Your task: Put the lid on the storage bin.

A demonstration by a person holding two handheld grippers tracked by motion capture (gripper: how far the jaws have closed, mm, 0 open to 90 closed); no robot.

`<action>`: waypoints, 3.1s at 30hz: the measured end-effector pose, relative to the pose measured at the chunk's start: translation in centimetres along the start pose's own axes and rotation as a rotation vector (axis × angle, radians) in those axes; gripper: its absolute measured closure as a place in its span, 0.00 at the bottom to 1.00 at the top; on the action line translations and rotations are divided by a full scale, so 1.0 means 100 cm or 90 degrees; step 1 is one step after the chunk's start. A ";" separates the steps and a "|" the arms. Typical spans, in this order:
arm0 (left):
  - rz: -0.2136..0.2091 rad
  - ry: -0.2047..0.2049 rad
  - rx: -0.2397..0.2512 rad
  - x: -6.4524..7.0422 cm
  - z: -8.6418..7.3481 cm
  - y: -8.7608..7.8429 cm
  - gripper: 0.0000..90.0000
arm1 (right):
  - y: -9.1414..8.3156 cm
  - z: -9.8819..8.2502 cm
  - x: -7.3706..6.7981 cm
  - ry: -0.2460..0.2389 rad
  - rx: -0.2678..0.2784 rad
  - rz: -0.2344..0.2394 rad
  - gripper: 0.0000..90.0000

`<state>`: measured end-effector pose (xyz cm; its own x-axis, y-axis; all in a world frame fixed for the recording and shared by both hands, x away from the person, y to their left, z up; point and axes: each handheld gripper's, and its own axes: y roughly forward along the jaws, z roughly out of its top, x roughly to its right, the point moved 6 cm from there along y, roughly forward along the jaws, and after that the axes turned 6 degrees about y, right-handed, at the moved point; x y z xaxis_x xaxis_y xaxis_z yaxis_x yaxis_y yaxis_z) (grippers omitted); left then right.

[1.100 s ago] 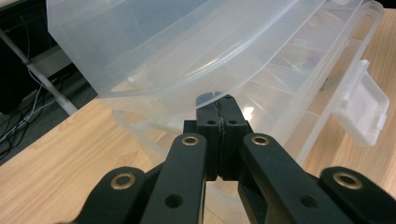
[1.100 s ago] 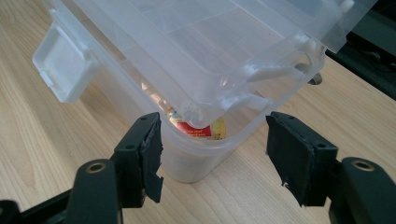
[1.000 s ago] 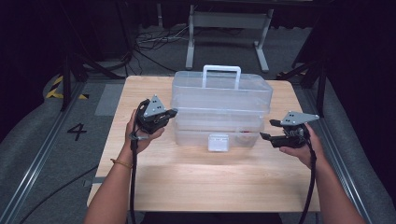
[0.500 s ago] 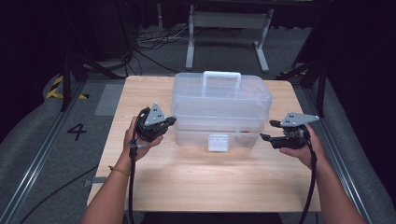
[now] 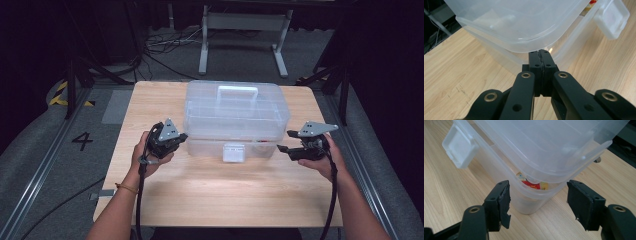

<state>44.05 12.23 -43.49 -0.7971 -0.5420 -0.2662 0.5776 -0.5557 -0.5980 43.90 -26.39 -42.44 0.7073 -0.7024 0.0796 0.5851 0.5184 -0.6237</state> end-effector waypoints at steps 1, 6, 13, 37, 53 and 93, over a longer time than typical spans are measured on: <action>0.004 0.007 -0.001 0.001 0.000 0.000 1.00 | 0.000 0.000 0.000 0.001 0.003 0.000 0.39; -0.001 -0.002 -0.003 0.002 -0.003 0.000 1.00 | 0.000 0.002 -0.003 0.001 0.009 0.011 0.38; -0.003 -0.018 -0.006 0.005 -0.013 0.001 1.00 | 0.007 0.000 -0.005 -0.002 -0.002 0.003 0.37; -0.008 0.031 -0.068 0.009 -0.019 0.013 0.83 | 0.012 -0.003 -0.005 -0.021 -0.004 -0.010 0.34; 0.019 0.045 -0.094 0.012 -0.020 -0.017 0.51 | 0.004 -0.006 -0.009 -0.049 -0.051 -0.033 0.36; 0.016 -0.055 -0.171 0.040 -0.127 -0.039 0.21 | -0.011 -0.122 -0.004 0.039 -0.064 -0.042 0.33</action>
<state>36.37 20.26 -51.79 -0.7586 -0.6114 -0.2250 0.5204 -0.3609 -0.7739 38.13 -32.68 -51.29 0.6414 -0.7634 0.0767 0.5841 0.4210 -0.6939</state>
